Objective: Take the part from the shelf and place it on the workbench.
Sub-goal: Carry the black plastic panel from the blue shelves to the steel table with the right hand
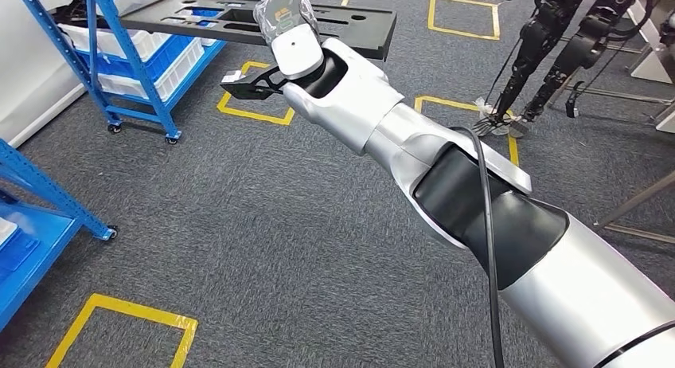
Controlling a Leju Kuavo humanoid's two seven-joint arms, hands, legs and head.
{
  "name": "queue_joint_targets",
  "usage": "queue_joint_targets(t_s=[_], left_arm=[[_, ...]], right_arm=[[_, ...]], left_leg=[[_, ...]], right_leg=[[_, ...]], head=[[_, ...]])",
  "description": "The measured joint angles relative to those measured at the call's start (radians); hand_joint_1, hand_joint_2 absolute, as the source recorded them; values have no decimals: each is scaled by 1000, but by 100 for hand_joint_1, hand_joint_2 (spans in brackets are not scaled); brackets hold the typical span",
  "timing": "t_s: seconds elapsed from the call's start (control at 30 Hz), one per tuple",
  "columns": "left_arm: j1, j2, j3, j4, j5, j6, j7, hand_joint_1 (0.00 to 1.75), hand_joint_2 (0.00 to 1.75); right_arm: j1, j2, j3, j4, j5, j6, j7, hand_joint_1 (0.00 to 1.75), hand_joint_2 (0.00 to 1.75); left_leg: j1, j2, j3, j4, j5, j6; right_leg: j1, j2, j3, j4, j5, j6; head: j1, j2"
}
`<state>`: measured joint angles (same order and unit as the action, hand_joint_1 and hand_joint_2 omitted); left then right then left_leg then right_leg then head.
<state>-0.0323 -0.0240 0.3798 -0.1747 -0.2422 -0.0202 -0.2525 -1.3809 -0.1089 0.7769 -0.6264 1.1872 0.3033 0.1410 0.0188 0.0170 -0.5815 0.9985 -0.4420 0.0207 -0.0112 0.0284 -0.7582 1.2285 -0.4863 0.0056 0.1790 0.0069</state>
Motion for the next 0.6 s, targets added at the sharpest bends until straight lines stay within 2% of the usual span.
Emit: queue_joint_targets(t_s=[0.03, 0.07, 0.13, 0.17, 0.2, 0.27, 0.33, 0.4, 0.43, 0.47, 0.5, 0.53, 0.6], left_arm=[[0, 0, 1, 0, 0, 0, 0, 0, 175], [0, 0, 1, 0, 0, 0, 0, 0, 175], [-1, 0, 1, 0, 0, 0, 0, 0, 175], [-1, 0, 2, 0, -1, 0, 0, 0, 175], [-2, 0, 4, 0, -2, -1, -1, 0, 175], [-3, -1, 7, 0, -5, -2, -2, 0, 175], [-4, -3, 8, 0, -8, -3, -2, 0, 175], [-3, -4, 9, 0, -9, -4, -3, 0, 175], [-2, -4, 10, 0, -9, -4, -3, 0, 175], [-2, -4, 12, 0, -9, -4, -3, 0, 175], [-2, -4, 13, 0, -10, -4, -3, 0, 175], [-2, -5, 13, 0, -10, -4, -3, 0, 175], [-2, -5, 14, 0, -10, -4, -3, 0, 175]], right_arm=[[1, 0, -1, 2, 0, 0, -1, 175, 175], [2, 0, -1, 3, 0, -1, -1, 175, 175], [-1, 1, -2, 2, 0, -2, 0, 175, 175], [-3, 2, -2, 1, 1, -2, -1, 175, 175], [-4, 2, -2, 0, 1, -2, -1, 175, 175], [-5, 1, -3, -1, 3, -2, -1, 175, 175], [-8, 0, -5, -1, 4, -1, -1, 175, 175], [-11, 4, -6, -1, 5, 0, -1, 175, 175], [-12, 6, -6, -1, 6, 0, -2, 175, 175], [-11, 8, -6, -1, 6, 1, -2, 175, 175], [-11, 8, -6, -1, 6, 1, -3, 175, 175], [-11, 8, -6, -1, 6, 1, -3, 175, 175], [-13, 9, -6, -1, 7, 2, -3, 175, 175]], left_leg=[[-2, 21, 1, 3, -4, 2], [-2, 34, 1, 9, -9, 0], [-6, 51, 0, 18, -18, -8], [-8, 59, -1, 22, -21, -12], [-11, 67, -1, 23, -23, -17], [-12, 80, 1, 22, -27, -26], [-8, 54, -9, 49, -53, -33], [-5, 9, -51, 150, -112, -38], [-4, -2, -82, 216, -140, -39], [-4, -8, -109, 270, -155, -40], [-4, -10, -124, 295, -152, -40], [-4, -12, -122, 282, -130, -40], [-2, -32, -78, 168, -57, -35]], right_leg=[[-3, -26, -12, 32, -8, 2], [-3, -37, 16, -16, 22, 1], [7, -69, 81, -132, 56, -6], [12, -80, 98, -165, 61, -11], [18, -82, 101, -174, 56, -16], [17, -63, 100, -181, 61, -26], [12, -46, 103, -191, 68, -38], [9, -26, 105, -195, 72, -45], [9, -15, 105, -195, 72, -47], [10, -2, 105, -194, 72, -47], [10, 10, 105, -193, 72, -48], [10, 22, 105, -191, 72, -48], [9, 46, 105, -185, 70, -45]], head=[[0, 0], [0, 0], [0, 0], [0, 0], [0, 0], [0, 0], [0, 0], [0, 0], [0, 0], [0, 0], [0, 0], [0, 0], [0, 0]])
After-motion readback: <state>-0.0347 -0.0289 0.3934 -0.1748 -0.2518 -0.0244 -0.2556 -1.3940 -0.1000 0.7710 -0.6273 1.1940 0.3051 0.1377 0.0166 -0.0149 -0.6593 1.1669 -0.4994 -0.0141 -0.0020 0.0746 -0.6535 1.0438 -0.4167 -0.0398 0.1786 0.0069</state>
